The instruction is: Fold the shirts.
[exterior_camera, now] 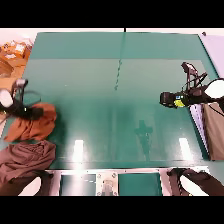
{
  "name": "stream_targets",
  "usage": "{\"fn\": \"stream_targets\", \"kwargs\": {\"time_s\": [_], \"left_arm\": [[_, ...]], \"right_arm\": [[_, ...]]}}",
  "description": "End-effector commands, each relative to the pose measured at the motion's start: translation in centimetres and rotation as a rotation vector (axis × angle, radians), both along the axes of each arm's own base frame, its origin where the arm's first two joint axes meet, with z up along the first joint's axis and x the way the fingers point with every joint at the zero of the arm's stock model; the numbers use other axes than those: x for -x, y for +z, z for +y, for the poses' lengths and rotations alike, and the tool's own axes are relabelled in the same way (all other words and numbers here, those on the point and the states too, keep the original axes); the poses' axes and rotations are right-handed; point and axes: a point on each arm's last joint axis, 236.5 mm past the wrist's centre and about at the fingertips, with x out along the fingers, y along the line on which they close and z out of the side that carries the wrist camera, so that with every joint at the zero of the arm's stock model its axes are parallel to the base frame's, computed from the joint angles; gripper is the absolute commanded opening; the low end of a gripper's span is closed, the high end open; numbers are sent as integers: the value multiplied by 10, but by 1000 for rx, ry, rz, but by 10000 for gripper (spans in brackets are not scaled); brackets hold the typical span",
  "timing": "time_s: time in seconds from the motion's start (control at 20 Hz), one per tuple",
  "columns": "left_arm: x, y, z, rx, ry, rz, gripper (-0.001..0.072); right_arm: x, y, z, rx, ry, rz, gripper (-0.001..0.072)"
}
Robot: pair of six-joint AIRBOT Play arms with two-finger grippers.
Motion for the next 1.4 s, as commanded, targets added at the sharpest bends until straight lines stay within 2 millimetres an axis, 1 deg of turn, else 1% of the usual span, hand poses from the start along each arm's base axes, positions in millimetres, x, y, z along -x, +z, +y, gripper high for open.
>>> {"fn": "stream_targets", "kwargs": {"time_s": [0.0, 0.05, 0.1, 0.15, 0.2, 0.25, 0.3, 0.35, 0.45, 0.5, 0.55, 0.6, 0.65, 0.7, 0.75, 0.9, 0.95, 1.0, 1.1, 1.15, 1.25, 1.3, 1.35], "left_arm": [[-37, 102, -87, 108, -199, -220, 25], [-41, 127, -116, 136, -267, -287, 25], [-43, 146, -143, 162, -323, -349, 25], [-44, 161, -170, 189, -384, -408, 25], [-42, 167, -194, 217, -434, -445, 25], [-38, 166, -221, 256, -486, -451, 26], [-33, 158, -246, 294, -527, -428, 26], [-29, 145, -267, 323, -558, -391, 26], [-25, 108, -303, 363, -598, -296, 31], [-23, 89, -318, 377, -615, -246, 298], [-21, 73, -325, 384, -614, -201, 659], [-19, 61, -327, 387, -610, -160, 706], [-21, 55, -320, 365, -608, -145, 705], [-24, 54, -308, 342, -601, -132, 705], [-28, 53, -292, 318, -583, -110, 705], [-32, 39, -233, 265, -474, 14, 705], [-29, 34, -220, 262, -442, 52, 705], [-24, 25, -210, 265, -416, 94, 705], [-13, -1, -203, 264, -391, 153, 705], [-10, -15, -201, 263, -375, 160, 705], [-15, -42, -199, 273, -319, 129, 705], [-13, -55, -199, 283, -290, 126, 705], [-3, -66, -203, 315, -268, 152, 705]], "right_arm": [[0, 1, 1, -4, 0, -3, 18], [-1, 1, 1, -3, -1, -3, 19], [-1, 1, 1, -3, -1, -4, 19], [-1, 1, 1, -3, -1, -4, 19], [-1, 1, 1, -3, -1, -4, 19], [-1, 1, 0, -3, -2, -4, 19], [-1, 1, 0, -3, -2, -4, 19], [-1, 1, 0, -3, -2, -5, 19], [-3, 2, 0, -3, -4, -13, 24], [-4, 2, 0, -4, -6, -19, 139], [-5, 3, 0, -4, -8, -24, 324], [-6, 4, -1, 0, -9, -28, 382], [-8, 6, -4, -1, -18, -33, 382], [-10, 8, -9, -1, -33, -39, 384], [-12, 8, -16, 0, -53, -41, 409], [-17, 1, -41, -3, -126, -22, 409], [-20, -4, -43, -19, -128, -10, 409], [-25, -12, -40, -49, -110, 0, 410], [-37, -28, -25, -114, -53, 9, 410], [-43, -37, -17, -151, -36, 16, 410], [-59, -54, 1, -251, -32, 22, 410], [-69, -62, 10, -304, -32, 23, 409], [-77, -69, 18, -347, -21, 29, 410]]}}
